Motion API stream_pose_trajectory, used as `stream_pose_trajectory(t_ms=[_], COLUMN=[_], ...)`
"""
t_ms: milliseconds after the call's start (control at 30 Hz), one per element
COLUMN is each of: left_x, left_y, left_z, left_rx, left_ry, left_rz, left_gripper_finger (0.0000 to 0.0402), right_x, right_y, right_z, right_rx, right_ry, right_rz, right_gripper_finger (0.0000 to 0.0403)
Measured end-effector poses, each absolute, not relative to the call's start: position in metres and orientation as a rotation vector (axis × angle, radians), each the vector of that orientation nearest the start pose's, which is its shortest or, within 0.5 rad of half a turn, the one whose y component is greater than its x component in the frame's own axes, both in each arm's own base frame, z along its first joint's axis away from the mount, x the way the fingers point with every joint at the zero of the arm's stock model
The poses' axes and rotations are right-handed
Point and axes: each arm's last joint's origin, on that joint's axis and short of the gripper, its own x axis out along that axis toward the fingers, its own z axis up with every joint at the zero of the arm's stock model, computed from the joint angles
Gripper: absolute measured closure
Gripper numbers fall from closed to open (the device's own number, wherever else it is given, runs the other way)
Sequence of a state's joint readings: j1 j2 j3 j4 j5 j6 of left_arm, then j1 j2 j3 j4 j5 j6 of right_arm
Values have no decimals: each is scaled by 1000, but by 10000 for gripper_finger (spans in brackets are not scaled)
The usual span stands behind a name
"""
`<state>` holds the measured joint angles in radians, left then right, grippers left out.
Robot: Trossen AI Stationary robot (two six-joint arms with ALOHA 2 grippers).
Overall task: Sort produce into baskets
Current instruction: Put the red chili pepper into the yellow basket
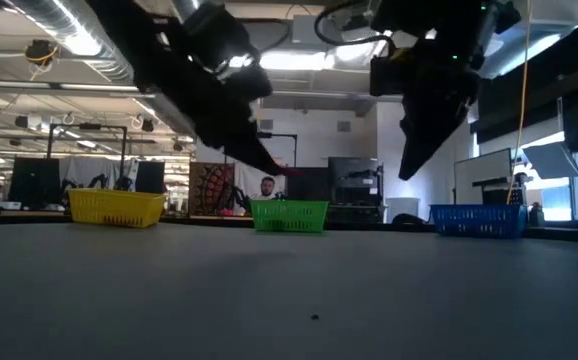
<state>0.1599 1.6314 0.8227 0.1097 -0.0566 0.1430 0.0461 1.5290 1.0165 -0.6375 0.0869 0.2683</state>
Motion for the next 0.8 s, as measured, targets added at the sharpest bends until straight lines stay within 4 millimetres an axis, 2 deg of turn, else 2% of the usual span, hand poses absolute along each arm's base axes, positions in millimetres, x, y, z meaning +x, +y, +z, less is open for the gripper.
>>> stream_pose_trajectory(t_ms=[167, 400, 633, 800], left_x=[289, 236, 189, 167], left_y=[67, 92, 126, 153], left_z=[202, 240, 247, 229], left_rx=[106, 44, -42, -130], left_ry=[759, 810, 923, 973], left_rz=[286, 567, 861, 1006], left_gripper_finger=[348, 348, 348, 348], right_x=[285, 273, 266, 263], right_y=[19, 19, 18, 17], right_z=[204, 185, 169, 163], right_rx=[113, 171, 200, 196], right_ry=[1137, 1196, 1197, 1195], right_rz=[-240, -287, -318, -334], right_gripper_finger=[210, 210, 210, 210])
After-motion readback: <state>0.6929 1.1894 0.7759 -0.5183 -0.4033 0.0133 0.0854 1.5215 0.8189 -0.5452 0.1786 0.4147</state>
